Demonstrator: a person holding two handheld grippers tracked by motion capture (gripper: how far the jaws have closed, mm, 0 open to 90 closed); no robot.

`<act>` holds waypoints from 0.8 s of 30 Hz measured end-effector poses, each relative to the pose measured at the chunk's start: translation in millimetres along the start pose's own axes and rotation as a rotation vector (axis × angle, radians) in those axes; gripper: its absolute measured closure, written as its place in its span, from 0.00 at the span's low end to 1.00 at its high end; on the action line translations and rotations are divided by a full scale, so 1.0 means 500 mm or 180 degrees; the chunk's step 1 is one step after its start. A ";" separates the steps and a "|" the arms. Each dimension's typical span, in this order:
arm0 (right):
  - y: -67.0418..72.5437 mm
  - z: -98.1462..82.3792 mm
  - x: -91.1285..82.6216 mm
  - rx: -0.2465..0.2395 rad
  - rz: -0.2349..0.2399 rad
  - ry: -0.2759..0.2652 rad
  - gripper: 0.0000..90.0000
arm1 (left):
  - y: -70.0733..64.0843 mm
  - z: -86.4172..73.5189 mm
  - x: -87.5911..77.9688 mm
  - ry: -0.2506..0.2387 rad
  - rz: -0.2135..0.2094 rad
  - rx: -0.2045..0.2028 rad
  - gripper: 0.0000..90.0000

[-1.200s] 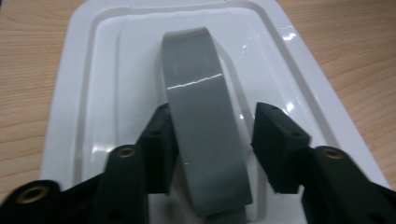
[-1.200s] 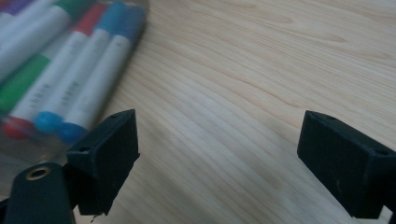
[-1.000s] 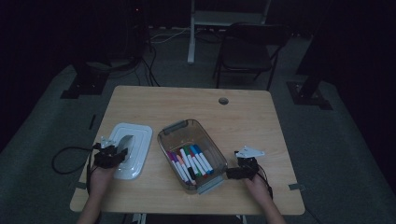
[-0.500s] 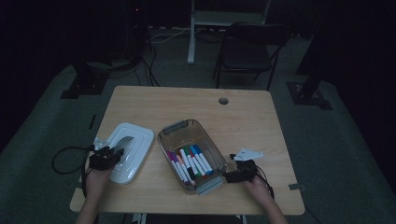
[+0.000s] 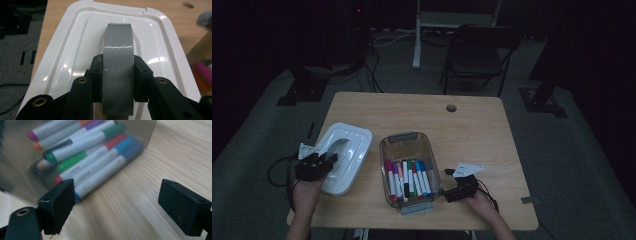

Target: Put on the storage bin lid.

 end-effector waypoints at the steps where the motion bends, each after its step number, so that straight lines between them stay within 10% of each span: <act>1: 0.004 0.003 0.002 0.0007 0.0013 -0.0012 0.15 | -0.001 0.008 -0.010 -0.0021 -0.0009 0.0005 0.76; 24: 0.115 0.078 0.130 -0.0144 0.0200 0.0068 0.14 | -0.099 0.105 -0.102 -0.0185 -0.0458 0.0418 0.76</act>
Point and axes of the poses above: each handheld gripper's, and its own axes: x roughly forward along the jaws, z roughly out of its top, y roughly to its left, the point moved 3 cm from there along x, roughly forward along the jaws, and after that the axes turned 4 degrees about -z, right-handed, at the moved point
